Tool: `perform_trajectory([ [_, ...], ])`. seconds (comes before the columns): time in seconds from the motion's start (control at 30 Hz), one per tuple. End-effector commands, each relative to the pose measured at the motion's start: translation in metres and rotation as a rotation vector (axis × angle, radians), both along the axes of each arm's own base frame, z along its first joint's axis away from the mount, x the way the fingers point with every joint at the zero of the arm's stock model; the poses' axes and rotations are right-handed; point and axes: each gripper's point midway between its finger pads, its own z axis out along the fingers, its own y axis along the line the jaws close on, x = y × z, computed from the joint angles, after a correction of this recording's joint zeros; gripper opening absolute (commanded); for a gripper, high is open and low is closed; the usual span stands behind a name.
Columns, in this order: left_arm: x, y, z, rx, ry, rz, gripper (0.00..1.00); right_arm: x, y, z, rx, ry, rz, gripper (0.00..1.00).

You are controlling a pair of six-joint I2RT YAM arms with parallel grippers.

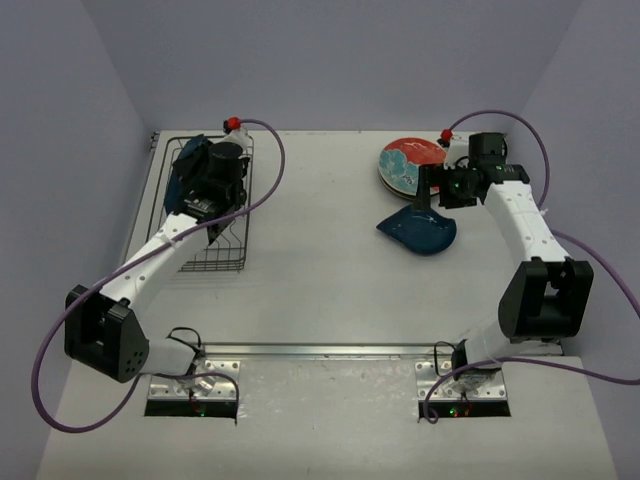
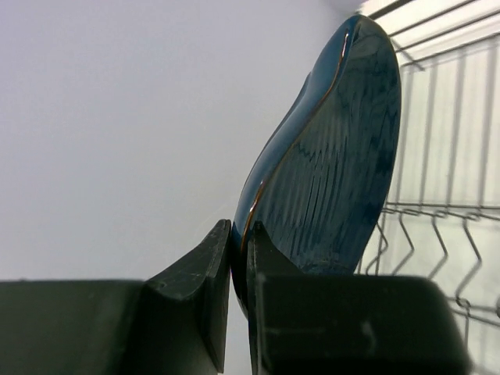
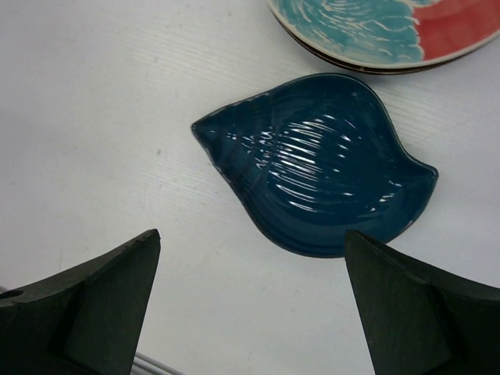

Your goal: Unload the plates from the dish rack

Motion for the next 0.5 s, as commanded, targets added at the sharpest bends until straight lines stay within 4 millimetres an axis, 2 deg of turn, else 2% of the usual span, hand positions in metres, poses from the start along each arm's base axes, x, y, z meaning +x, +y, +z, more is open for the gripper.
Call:
perform_trajectory([
  [0.0,-0.004,-0.031,0.04,-0.213,-0.066,-0.177,0.0,0.005,0.03,0.049,0.1,-0.171,0.139,0.99],
  [0.03,-0.002,-0.054,0.034,-0.33,-0.025,-0.293,0.0,0.002,0.036,0.057,0.12,-0.2,0.185,0.99],
  [0.07,-0.004,-0.088,0.025,-0.462,0.053,-0.461,0.0,-0.001,0.042,0.067,0.137,-0.233,0.23,0.99],
  [0.1,-0.012,-0.113,0.012,-0.539,0.142,-0.587,0.0,-0.004,0.05,0.072,0.159,-0.247,0.264,0.99],
  [0.2,-0.048,-0.169,-0.018,-0.738,0.378,-0.842,0.0,-0.019,0.076,0.09,0.221,-0.279,0.386,0.99],
  [0.27,-0.057,-0.181,-0.026,-0.786,0.439,-0.889,0.0,-0.026,0.086,0.095,0.239,-0.284,0.433,0.99],
  [0.3,-0.069,-0.194,-0.032,-0.838,0.51,-0.949,0.0,-0.033,0.092,0.097,0.246,-0.282,0.465,0.98],
  [0.47,-0.098,-0.223,-0.045,-0.956,0.667,-1.093,0.0,-0.067,0.125,0.091,0.287,-0.224,0.595,0.96],
])
